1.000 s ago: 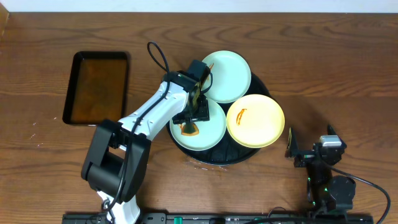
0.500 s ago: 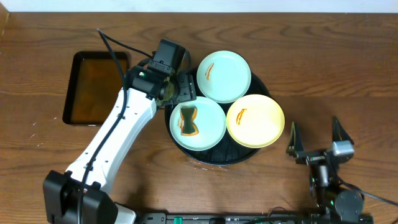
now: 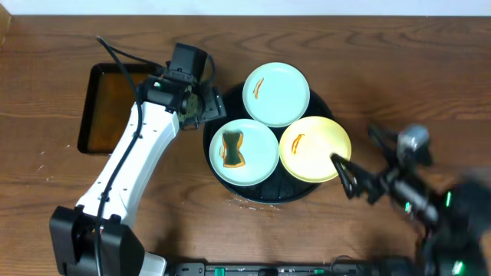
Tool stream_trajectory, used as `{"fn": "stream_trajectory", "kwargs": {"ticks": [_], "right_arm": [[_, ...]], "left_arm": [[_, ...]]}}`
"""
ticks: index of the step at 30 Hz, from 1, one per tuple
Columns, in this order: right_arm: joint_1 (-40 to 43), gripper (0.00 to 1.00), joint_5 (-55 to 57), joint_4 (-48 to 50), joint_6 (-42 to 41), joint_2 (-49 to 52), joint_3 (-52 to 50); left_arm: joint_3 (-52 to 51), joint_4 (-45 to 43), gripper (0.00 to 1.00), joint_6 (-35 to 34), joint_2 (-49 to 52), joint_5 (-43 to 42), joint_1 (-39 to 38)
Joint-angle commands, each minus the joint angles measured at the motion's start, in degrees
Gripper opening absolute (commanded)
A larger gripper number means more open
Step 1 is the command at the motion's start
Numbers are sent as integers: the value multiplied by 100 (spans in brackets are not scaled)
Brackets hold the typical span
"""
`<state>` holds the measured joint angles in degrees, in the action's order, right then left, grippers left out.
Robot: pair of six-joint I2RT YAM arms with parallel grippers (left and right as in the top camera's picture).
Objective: Clean dirty plates on tray and stack at the side
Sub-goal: 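Reach the right gripper to the green plate rim and grip it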
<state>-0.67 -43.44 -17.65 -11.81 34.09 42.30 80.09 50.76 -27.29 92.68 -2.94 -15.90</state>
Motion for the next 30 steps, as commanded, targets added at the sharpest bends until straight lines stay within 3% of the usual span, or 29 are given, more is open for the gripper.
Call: {"fn": "stream_trajectory", "kwargs": {"ticks": [1, 4, 9, 10, 11, 12, 13, 14, 15, 18, 20, 23, 24, 30], "right_arm": [[-122, 99, -1279, -2376, 1609, 2295, 2382], [-479, 99, -1368, -3663, 1812, 3683, 3694], [-719, 99, -3143, -3425, 1615, 4907, 4166], [-791, 99, -3021, -3222, 1429, 5099, 4166], [-826, 96, -2697, -3185, 1211, 5180, 4166], [-922, 93, -1624, -3193, 549, 5298, 4166], [-1051, 77, -586, -3296, 149, 5377, 4164], [-1405, 58, 1434, -3427, -352, 5521, 4164], [-1644, 54, 2332, -3493, -621, 5617, 4164], [-2406, 51, 3294, -3416, -809, 6089, 4164], [-2640, 40, 3598, -3279, -1093, 6380, 4164], [-2844, 45, 4542, -3272, -1663, 6846, 4164], [-2900, 54, 4535, -3202, -1620, 7055, 4164], [-2955, 61, 4269, -2900, -1423, 7503, 4164]], "left_arm": [[28, -13, 80, -87, 0, 46, 9], [26, 269, 80, -92, 0, 44, 9], [0, 450, 81, -90, 0, 44, 9], [0, 450, 80, -90, 0, 44, 9], [0, 448, 80, -90, 0, 44, 9], [0, 446, 81, -90, 0, 44, 9], [0, 446, 80, -90, 0, 44, 9], [0, 446, 81, -90, 2, 44, 9], [0, 446, 80, -90, 0, 44, 9], [0, 435, 81, -92, 0, 44, 2], [0, 424, 80, -92, 0, 46, 2], [0, 426, 81, -90, 0, 44, 2], [0, 426, 81, -90, 0, 46, 2], [0, 426, 81, -90, 2, 46, 2]]}}
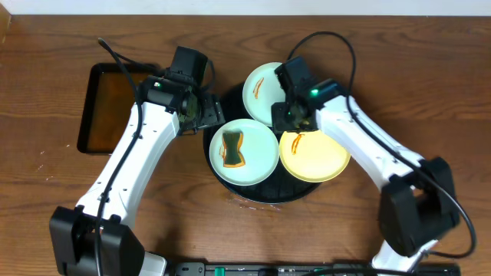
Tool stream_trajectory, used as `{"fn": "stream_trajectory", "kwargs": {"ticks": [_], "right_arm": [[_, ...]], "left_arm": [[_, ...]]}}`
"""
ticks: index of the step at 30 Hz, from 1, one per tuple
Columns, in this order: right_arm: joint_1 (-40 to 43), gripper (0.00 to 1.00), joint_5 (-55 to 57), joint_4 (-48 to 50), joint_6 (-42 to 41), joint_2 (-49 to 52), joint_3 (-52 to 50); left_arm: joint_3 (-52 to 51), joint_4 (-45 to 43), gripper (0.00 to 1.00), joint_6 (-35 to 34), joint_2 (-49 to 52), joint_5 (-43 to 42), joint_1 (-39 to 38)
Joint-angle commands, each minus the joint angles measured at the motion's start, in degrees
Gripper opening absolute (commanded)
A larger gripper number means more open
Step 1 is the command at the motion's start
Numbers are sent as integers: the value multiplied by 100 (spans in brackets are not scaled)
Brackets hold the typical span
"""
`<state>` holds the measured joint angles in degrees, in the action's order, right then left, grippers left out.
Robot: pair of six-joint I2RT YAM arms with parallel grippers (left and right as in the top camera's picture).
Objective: Clean dirty plates on tray and stack at the side
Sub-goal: 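Reach the right gripper to the green plate rim and grip it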
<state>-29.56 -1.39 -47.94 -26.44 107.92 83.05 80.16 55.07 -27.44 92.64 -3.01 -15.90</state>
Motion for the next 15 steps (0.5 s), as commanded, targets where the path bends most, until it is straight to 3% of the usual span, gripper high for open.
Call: {"fn": "stream_trajectory", "kwargs": {"ticks": [1, 5, 12, 15], "right_arm": [[-76, 62, -66, 188, 210, 160, 90], [-170, 56, -791, 369, 1069, 407, 87], [-238, 37, -553, 417, 1062, 634, 87], [-269, 36, -546, 385, 1062, 658, 83]], "left_arm": [[-7, -4, 81, -74, 7, 52, 2], [-7, -4, 81, -74, 7, 52, 2], [-7, -4, 81, -74, 4, 52, 2], [-7, -4, 81, -74, 7, 50, 2]]}}
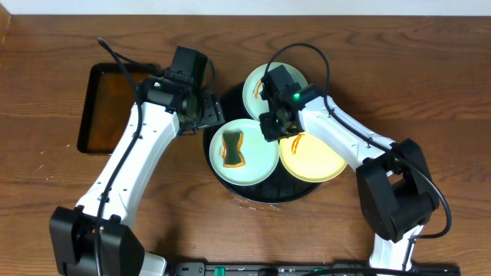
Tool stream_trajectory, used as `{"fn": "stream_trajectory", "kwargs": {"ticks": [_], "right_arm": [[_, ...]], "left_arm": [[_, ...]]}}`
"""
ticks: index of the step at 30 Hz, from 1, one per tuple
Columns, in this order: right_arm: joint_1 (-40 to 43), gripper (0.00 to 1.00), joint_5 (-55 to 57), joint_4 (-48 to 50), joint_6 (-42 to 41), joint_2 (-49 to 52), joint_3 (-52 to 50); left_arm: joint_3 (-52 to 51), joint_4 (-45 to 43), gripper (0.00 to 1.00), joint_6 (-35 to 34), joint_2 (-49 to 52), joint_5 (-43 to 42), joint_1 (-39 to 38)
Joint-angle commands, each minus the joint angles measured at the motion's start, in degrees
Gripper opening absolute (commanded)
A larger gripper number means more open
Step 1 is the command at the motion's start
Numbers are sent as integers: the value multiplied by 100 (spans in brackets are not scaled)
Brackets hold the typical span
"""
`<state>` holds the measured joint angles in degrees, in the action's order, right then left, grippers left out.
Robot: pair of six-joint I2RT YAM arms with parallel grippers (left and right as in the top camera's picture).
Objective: Clean dirty plates on tray and stack at the side
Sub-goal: 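Reach the right gripper to the green plate rim and grip it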
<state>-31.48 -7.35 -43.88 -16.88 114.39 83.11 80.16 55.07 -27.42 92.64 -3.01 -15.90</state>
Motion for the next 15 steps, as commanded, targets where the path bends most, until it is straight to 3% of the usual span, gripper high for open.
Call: {"fn": "stream_trajectory", "kwargs": {"ticks": [1, 15], "right_arm": [[-76, 36, 63, -4, 107, 22, 70], [-85, 31, 155, 129, 63, 345, 0]], "left_arm": [[-7, -4, 81, -76, 7, 50, 2], [-7, -4, 81, -76, 7, 50, 2]]}}
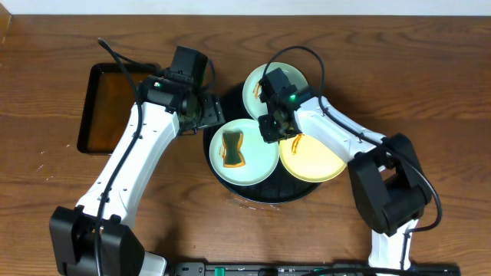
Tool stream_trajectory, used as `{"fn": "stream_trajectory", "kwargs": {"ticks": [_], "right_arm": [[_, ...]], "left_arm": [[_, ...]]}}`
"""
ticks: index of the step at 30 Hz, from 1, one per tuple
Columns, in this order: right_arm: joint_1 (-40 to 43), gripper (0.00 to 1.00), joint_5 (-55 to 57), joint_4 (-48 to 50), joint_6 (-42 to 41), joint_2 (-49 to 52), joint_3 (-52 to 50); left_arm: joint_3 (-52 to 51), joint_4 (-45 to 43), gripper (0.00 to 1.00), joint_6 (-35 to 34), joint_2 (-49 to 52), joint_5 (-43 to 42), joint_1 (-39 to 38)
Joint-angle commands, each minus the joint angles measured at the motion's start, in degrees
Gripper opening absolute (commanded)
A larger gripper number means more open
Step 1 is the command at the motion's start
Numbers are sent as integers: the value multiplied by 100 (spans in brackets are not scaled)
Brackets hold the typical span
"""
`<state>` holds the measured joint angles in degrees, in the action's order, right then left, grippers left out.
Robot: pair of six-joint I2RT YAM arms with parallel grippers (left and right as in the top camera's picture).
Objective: Clean dirty plates on tray and stack at the side
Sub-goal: 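Reach the right gripper to the green plate rim and grip it, then hold the plate with the right gripper and scrub it with the sponge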
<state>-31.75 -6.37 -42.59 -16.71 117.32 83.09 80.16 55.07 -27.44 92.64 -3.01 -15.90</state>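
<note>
A round black tray (253,191) holds three plates. The far pale green plate (295,83) carries an orange smear. The near left pale green plate (261,157) has a yellow-and-green sponge (232,148) lying on it. The yellow plate (316,157) at the right also shows an orange smear. My right gripper (270,130) hangs low where the three plates meet, beside the sponge plate's right rim; its jaws are hidden under the wrist. My left gripper (211,113) sits at the tray's left rim, its fingers hard to read.
A black rectangular tray (107,107) with an amber bottom lies at the far left on the wooden table (430,92). The left arm runs from the front left up to the round tray. Cables arc over the far plate.
My right gripper has shifted very slightly, still low over the junction of the three plates. The left arm, the plates and the sponge stay where they were.
At first my right arm was blurred at the table's right front, its gripper near the yellow plate's edge. A second later it reached over the plates between the far green and yellow ones. It then settled lower toward the sponge plate's rim and remains there. The left arm stayed put.
</note>
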Motion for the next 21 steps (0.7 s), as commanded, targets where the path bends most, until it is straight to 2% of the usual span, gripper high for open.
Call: {"fn": "stream_trajectory", "kwargs": {"ticks": [1, 12, 14, 16, 21], "right_arm": [[-59, 31, 59, 4, 46, 74, 0], [-98, 20, 94, 68, 44, 284, -28], [-114, 15, 96, 83, 44, 284, -28], [-114, 4, 96, 90, 11, 284, -28], [-114, 3, 96, 114, 2, 284, -26]], "left_arm": [[-7, -4, 81, -74, 4, 52, 2], [-7, -4, 81, -74, 7, 52, 2], [-7, -4, 81, -74, 7, 52, 2], [-7, -4, 81, -74, 4, 50, 2], [-7, -2, 81, -74, 4, 52, 2]]}}
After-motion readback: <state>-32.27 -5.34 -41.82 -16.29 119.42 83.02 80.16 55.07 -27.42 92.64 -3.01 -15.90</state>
